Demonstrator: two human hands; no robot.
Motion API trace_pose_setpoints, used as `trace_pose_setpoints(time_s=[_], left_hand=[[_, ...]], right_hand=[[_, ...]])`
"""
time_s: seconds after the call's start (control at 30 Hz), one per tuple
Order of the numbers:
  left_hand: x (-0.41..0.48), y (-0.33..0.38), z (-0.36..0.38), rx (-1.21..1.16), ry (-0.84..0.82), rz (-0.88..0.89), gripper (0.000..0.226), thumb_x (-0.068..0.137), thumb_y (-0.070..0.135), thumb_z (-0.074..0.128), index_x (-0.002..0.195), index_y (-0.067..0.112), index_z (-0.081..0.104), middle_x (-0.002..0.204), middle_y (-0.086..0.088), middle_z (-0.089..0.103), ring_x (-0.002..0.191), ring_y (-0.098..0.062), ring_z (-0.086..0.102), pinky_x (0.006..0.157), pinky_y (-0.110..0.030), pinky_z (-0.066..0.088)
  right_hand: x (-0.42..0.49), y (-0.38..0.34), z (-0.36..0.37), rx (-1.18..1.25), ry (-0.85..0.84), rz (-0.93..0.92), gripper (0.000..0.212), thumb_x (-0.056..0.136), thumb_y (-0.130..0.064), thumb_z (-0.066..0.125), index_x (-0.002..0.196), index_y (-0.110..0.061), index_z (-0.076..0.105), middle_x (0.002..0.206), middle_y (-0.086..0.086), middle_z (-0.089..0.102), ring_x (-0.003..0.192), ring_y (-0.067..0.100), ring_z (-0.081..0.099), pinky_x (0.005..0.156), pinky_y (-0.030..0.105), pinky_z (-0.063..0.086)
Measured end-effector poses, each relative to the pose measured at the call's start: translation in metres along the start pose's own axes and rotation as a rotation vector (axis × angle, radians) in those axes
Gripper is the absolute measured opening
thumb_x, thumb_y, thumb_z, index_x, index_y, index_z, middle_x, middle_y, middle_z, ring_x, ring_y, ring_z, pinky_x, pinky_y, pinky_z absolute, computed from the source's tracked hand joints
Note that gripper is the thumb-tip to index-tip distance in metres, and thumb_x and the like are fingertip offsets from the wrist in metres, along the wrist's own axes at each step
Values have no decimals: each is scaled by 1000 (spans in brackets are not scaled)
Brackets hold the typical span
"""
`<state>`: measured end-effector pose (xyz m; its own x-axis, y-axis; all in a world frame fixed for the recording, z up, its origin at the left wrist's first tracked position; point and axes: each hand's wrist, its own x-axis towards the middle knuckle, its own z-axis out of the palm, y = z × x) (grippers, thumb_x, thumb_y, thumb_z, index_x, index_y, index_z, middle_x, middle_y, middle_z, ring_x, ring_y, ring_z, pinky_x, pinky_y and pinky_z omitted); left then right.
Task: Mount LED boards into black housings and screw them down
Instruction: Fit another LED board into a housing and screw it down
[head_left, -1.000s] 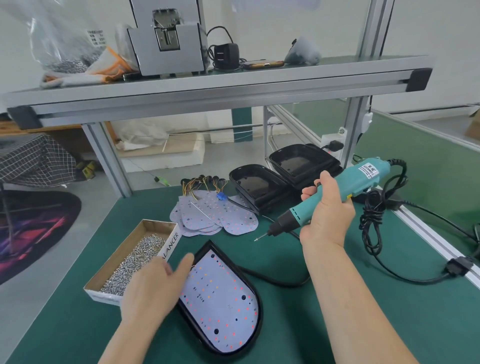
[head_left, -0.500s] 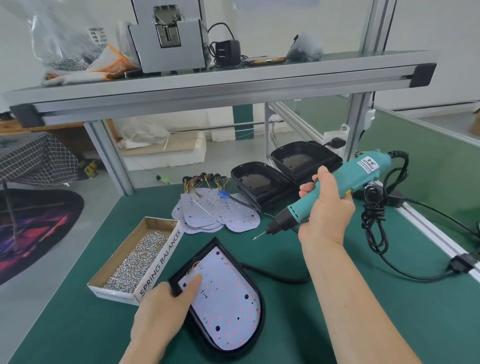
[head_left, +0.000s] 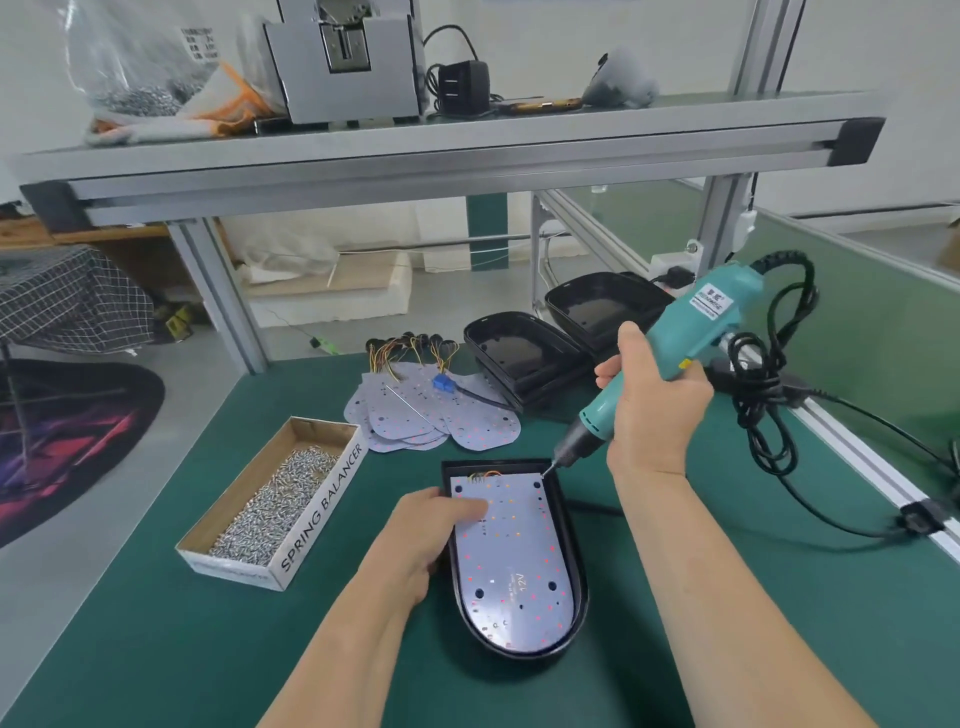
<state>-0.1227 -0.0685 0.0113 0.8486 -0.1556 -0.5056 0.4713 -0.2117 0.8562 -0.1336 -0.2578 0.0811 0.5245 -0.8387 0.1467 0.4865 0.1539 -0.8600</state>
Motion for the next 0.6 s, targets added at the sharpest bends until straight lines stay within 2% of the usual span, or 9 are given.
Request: trace_pose_setpoints(time_s=[0.17, 0.3, 0.6], left_hand=[[5, -4, 0, -28, 28, 13, 18, 82, 3, 73, 100, 2, 71, 87, -13, 78, 89, -35, 75, 88, -45, 58], [6, -4, -1, -30, 23, 17, 18, 82, 4, 73, 99, 3, 72, 86, -12, 78, 88, -34, 75, 88, -46, 58], [7, -5, -2, -29, 6, 20, 18, 82, 7, 74, 100, 5, 73, 88, -11, 78, 88, -33, 75, 96, -51, 55]], right_hand=[[-5, 11, -2, -88, -71, -82, 20, 82, -24, 75, 78, -14, 59, 59, 6, 61, 50, 15, 61, 54, 25, 51], [-10, 19, 1, -169, -114, -132, 20, 82, -27, 76, 75, -16, 60, 56, 1, 63, 51, 17, 63, 54, 27, 52], [-10, 24, 0, -228, -118, -160, 20, 80, -32, 75, 72, -23, 59, 56, 0, 65, 54, 20, 64, 58, 35, 54]])
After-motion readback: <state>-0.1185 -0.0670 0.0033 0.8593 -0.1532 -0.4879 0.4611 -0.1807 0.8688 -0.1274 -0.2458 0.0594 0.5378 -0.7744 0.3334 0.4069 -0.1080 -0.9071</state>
